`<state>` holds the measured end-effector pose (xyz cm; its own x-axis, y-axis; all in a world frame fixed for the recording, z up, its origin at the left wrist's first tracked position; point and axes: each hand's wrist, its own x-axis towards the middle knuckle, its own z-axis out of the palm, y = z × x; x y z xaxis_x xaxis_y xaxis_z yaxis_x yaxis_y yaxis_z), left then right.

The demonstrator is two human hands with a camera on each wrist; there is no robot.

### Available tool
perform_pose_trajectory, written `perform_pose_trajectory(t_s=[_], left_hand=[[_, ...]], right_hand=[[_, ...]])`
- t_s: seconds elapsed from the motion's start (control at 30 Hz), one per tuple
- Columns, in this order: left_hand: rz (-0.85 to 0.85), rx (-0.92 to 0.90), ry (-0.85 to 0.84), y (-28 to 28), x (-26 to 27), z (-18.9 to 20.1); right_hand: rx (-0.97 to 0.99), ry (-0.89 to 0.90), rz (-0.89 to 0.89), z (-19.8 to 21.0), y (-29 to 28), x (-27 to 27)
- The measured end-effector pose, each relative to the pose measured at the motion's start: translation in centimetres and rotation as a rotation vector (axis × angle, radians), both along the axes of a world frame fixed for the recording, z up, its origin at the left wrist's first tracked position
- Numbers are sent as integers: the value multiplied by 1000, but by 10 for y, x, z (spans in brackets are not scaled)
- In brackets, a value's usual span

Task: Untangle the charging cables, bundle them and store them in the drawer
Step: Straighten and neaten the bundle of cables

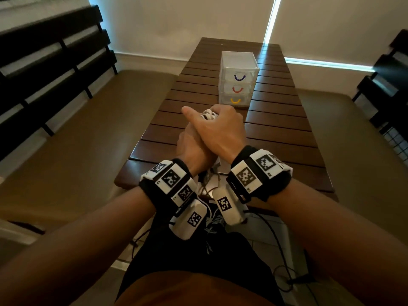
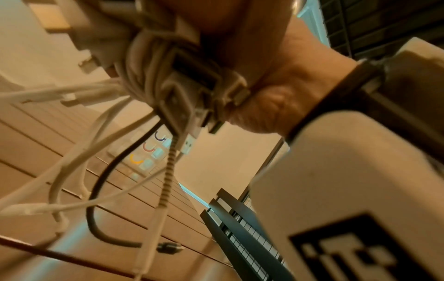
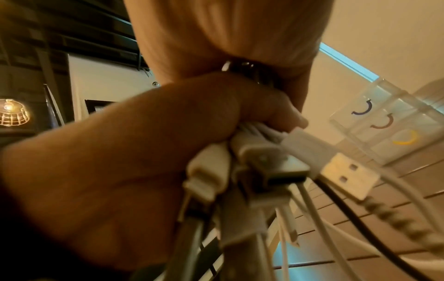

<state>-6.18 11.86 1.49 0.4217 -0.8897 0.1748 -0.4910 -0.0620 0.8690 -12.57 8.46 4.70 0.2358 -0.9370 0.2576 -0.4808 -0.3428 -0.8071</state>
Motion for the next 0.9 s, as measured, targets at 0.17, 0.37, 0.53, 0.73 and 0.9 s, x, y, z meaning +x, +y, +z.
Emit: perform_pose_trajectory(t_s=[0.17, 0.37, 0.53, 0.73, 0.9], left_hand=[[-7, 79, -50, -6, 1, -2], [-80, 68, -70, -8, 3, -9], [-223, 43, 138, -10, 1, -7], [-399, 43, 216, -4, 6, -10], [-284, 97, 629, -8, 22, -6]], right_hand=[[-54, -93, -58, -4, -1, -2], [7, -237, -79, -12, -4, -2], [14, -338, -156, -16, -5, -2], [160, -226, -42, -26, 0, -11], [352, -300, 320, -27, -2, -30]])
